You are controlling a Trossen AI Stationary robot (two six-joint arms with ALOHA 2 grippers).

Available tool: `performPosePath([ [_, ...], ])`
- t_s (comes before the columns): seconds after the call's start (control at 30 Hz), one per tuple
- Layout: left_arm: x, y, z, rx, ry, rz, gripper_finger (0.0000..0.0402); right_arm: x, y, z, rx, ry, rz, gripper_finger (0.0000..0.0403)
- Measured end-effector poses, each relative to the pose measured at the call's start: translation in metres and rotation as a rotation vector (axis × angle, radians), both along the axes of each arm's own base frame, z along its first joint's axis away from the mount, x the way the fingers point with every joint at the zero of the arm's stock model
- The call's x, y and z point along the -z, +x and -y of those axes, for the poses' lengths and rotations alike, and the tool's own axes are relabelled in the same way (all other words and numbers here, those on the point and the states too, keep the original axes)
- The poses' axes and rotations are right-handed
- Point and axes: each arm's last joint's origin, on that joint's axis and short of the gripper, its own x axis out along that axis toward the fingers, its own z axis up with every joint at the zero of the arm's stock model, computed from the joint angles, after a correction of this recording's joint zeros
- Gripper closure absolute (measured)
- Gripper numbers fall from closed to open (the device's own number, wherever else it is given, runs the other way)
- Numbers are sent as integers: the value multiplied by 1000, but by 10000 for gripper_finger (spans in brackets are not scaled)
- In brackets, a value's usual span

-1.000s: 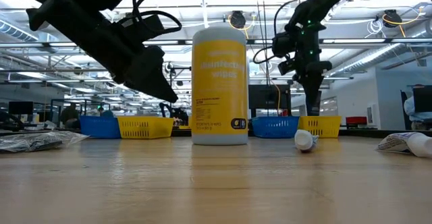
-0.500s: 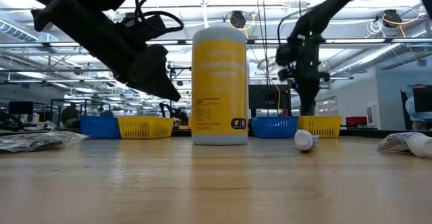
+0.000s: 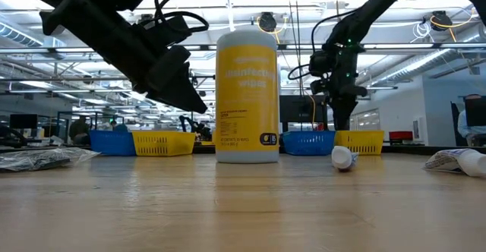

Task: Pick & Place Travel size toiletries
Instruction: Put the shave cream into the right yellow bin, then put the left toothpaste into the left blue bin

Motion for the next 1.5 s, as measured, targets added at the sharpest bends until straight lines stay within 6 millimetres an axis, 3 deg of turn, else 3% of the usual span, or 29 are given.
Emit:
performPosePath([
  [0.27, 0, 0, 0, 6, -10, 5, 158, 11, 0, 2, 10, -41, 20, 266],
  [0.5, 0, 0, 0, 6, -12, 5, 158, 20, 0, 3, 28, -81, 24, 234],
  [0.67, 0, 0, 0, 5, -13, 7, 158, 8, 0, 3, 52, -131, 66, 201],
  [0.9, 0, 0, 0, 5, -13, 7, 158, -29, -1, -12, 150, -206, 174, 171],
  [1.1, 0, 0, 0, 5, -13, 6, 158, -61, -1, -46, 278, -179, 223, 198],
  [1.2, 0, 0, 0, 8, -8, 1, 158, -67, 2, -74, 292, -157, 302, 223],
  [1.3, 0, 0, 2, 12, -5, -1, 158, -57, 3, -112, 237, -150, 356, 247],
  [1.5, -1, -2, 8, -14, 33, 17, 158, -10, -8, -197, 125, -93, 512, 284],
])
